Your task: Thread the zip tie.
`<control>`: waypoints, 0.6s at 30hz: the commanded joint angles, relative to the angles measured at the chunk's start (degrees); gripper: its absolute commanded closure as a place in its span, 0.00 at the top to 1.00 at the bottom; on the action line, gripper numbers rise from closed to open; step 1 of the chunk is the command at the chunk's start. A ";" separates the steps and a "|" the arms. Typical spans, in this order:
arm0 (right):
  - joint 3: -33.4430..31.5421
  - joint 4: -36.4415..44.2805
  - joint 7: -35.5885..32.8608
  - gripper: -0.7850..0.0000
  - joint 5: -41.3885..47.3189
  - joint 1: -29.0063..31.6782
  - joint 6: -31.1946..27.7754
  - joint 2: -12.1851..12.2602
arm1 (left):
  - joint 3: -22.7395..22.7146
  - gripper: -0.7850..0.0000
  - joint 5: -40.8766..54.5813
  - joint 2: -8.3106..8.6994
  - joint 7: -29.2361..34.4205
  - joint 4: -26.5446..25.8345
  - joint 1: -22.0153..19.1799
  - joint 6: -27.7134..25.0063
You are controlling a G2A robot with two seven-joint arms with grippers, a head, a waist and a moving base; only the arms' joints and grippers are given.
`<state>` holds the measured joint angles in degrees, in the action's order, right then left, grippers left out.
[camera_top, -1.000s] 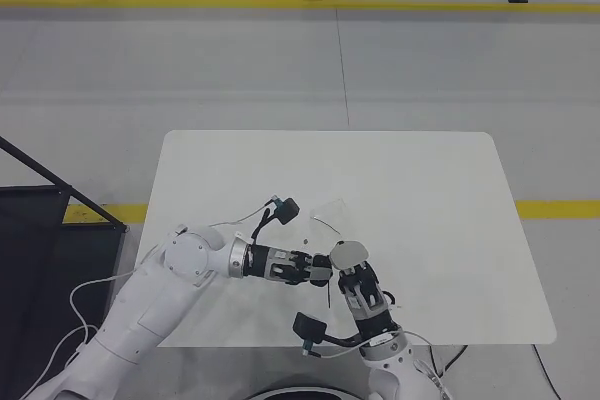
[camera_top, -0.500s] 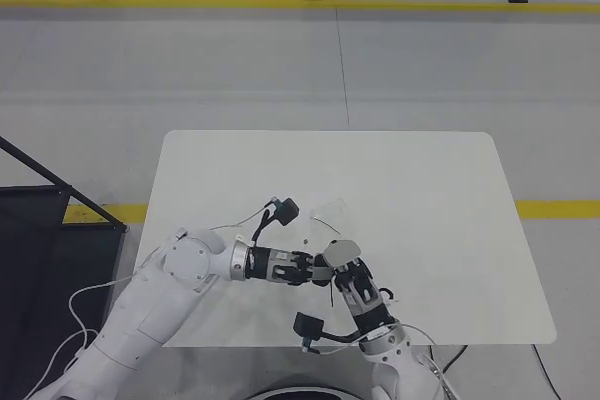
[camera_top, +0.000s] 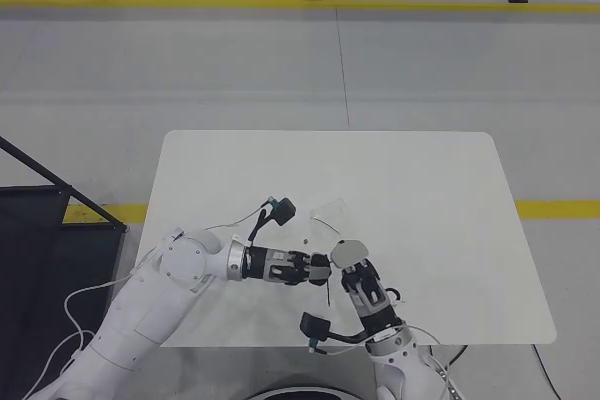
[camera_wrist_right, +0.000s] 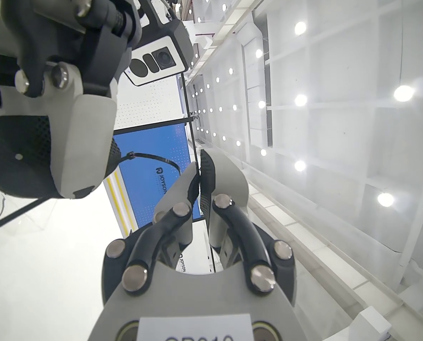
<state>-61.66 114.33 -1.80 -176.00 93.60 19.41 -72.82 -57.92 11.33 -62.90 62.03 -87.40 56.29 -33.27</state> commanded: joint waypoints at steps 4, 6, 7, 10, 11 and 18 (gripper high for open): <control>-0.56 -0.01 0.14 0.00 0.00 0.06 0.50 1.18 | -0.12 0.00 -0.80 0.18 0.32 -0.37 -0.03 0.35; -0.68 -0.10 0.46 0.00 0.00 -0.20 0.46 1.80 | -0.26 0.00 -1.00 0.27 0.24 -0.73 0.18 0.19; -0.70 -0.12 0.40 0.00 0.00 -0.34 0.32 2.12 | -0.38 0.00 -1.22 0.33 0.17 -0.82 0.29 0.07; -0.12 -0.23 -0.11 0.00 0.00 -0.98 0.07 3.03 | -0.85 0.00 -2.85 0.52 -0.88 -1.50 0.92 -0.23; 0.15 -0.24 -0.48 0.00 0.00 -1.18 0.00 3.33 | -0.98 0.00 -3.40 0.58 -1.21 -1.78 1.07 -0.25; 3.11 -0.55 -3.60 0.00 0.00 -3.80 -1.89 5.78 | -1.88 0.00 -12.60 0.90 -7.40 -5.18 3.18 1.05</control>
<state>-58.91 113.77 -4.93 -176.00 90.08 17.74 -67.33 -59.74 0.51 -62.02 55.76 -92.07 59.12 -32.51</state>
